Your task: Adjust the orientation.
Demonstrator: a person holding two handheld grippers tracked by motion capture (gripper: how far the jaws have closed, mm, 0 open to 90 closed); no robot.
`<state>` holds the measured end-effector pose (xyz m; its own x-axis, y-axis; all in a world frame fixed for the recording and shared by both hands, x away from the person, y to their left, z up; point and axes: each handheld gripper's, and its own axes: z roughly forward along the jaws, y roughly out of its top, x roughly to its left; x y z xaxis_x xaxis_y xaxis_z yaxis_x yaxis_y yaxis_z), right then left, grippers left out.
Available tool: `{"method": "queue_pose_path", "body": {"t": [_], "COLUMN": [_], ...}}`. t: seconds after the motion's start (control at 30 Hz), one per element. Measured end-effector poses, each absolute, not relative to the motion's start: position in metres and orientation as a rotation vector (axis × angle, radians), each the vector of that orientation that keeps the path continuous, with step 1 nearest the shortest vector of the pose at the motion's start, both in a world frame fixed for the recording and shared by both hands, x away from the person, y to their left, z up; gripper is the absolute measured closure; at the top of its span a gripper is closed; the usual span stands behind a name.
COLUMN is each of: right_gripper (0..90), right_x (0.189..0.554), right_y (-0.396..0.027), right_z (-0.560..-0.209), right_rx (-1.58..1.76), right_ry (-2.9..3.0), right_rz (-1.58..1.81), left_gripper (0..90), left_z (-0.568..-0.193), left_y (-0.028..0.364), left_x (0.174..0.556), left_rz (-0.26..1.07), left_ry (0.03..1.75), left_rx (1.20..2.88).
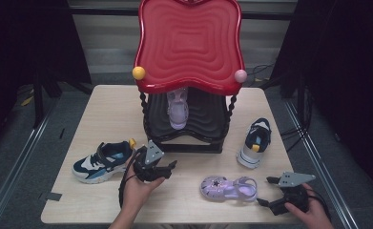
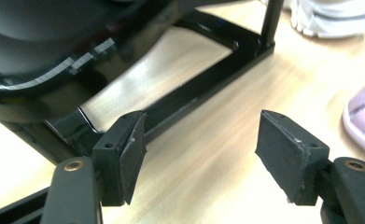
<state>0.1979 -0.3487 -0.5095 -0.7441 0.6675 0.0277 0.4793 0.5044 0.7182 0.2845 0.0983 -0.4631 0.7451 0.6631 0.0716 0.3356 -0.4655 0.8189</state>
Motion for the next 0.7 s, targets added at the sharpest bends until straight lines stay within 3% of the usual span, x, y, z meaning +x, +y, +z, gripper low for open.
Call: {"method": "queue_pose_path", "body": {"t": [0.7], "right_gripper": [9.6], "right_x": [0.199], "right_y": [-0.347], "right_z": [-0.510], "right_rx": [0.984], "right_ry": [2.491], "right_rz": [1.076], "left_gripper": [27.6], "left_z": [-0.506], "left_y": [0.099], "left_x": [0.270], "left_rz": [0.344], "left_ry": [0.655], "left_rx": [2.224]}}
